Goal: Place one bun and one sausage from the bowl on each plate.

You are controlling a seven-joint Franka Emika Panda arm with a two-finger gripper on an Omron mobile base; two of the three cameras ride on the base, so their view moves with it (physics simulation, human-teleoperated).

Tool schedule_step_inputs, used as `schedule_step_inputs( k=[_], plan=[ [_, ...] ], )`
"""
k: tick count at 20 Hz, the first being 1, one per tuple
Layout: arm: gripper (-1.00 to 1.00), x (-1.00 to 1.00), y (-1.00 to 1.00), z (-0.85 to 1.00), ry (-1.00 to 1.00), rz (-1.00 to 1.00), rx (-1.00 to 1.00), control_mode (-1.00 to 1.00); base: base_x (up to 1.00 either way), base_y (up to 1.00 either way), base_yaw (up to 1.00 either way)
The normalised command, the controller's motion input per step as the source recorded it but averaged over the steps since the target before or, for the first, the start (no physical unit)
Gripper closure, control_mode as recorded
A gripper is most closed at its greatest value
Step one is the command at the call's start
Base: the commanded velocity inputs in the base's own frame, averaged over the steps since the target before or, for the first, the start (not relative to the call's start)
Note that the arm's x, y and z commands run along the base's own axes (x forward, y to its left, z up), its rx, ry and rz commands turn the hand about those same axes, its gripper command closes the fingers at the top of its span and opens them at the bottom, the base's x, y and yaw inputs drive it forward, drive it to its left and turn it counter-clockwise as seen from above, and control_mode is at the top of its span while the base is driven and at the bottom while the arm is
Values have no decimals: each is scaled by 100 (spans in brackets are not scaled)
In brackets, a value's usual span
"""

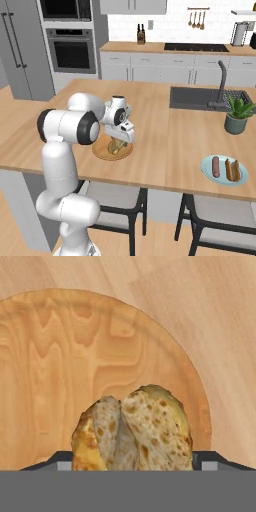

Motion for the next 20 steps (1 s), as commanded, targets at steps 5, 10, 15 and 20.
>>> schedule_step_inputs(
  k=[5,10,15,20],
  plan=[
    [100,0,0,-1,0,0,0,-100,0,0,0],
    [-100,0,0,0,0,0,0,-100,0,0,0],
    [-100,0,0,0,0,0,0,-100,0,0,0],
    [-100,0,0,0,0,0,0,-100,0,0,0]
  ],
)
